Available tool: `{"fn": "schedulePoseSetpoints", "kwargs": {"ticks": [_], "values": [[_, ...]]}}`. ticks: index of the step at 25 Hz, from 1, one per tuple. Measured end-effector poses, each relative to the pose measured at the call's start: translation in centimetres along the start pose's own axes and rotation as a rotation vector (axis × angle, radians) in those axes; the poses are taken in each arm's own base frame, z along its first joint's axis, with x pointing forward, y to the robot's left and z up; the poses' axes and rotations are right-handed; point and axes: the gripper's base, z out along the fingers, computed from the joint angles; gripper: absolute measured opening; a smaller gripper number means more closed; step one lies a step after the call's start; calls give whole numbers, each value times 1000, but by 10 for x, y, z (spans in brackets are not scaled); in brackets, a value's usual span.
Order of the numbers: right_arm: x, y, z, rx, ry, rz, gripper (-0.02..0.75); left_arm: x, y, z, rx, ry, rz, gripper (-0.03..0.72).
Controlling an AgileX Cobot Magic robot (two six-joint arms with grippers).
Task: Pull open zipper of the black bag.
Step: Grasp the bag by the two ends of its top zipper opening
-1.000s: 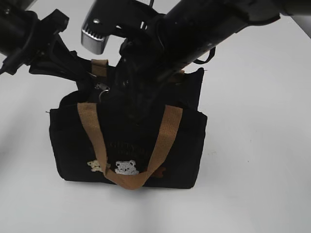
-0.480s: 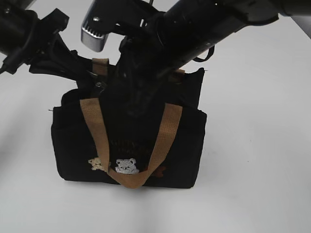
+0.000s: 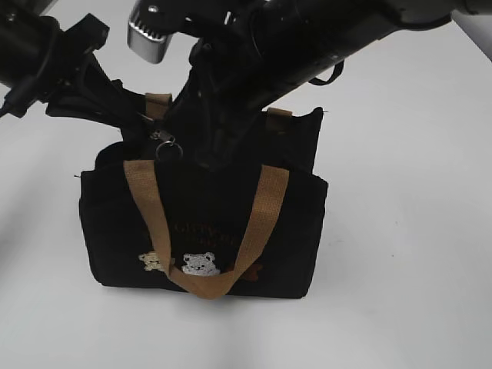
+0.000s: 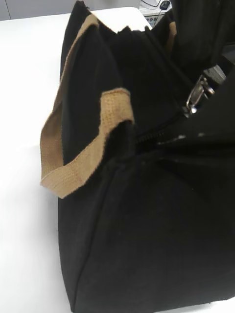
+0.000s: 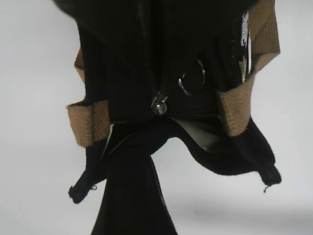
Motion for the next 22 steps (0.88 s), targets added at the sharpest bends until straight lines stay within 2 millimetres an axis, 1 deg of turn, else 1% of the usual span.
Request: {"fn": "schedulePoseSetpoints", "kwargs": {"ticks": [6, 7, 9, 11, 14, 17, 22], "values": [[-1, 1, -2, -7, 0, 0, 1, 0, 0, 0, 0, 0, 0, -11], [-2, 1, -4, -6, -3, -1, 13, 0, 0, 0, 0, 0, 0, -11], [-4, 2, -9, -11, -8, -2, 69, 0, 0, 0, 0, 0, 0, -11], [-5, 4, -12, -24, -7, -2, 145, 0, 0, 0, 0, 0, 0, -11], [-3, 8, -12, -65, 10, -3, 209, 0, 0, 0, -1, 0, 0, -11], [-2, 9, -11, -76, 16, -2, 226, 0, 0, 0, -1, 0, 0, -11], [1, 5, -1, -49, 19, 7, 231, 0, 0, 0, 0, 2, 0, -11]]}}
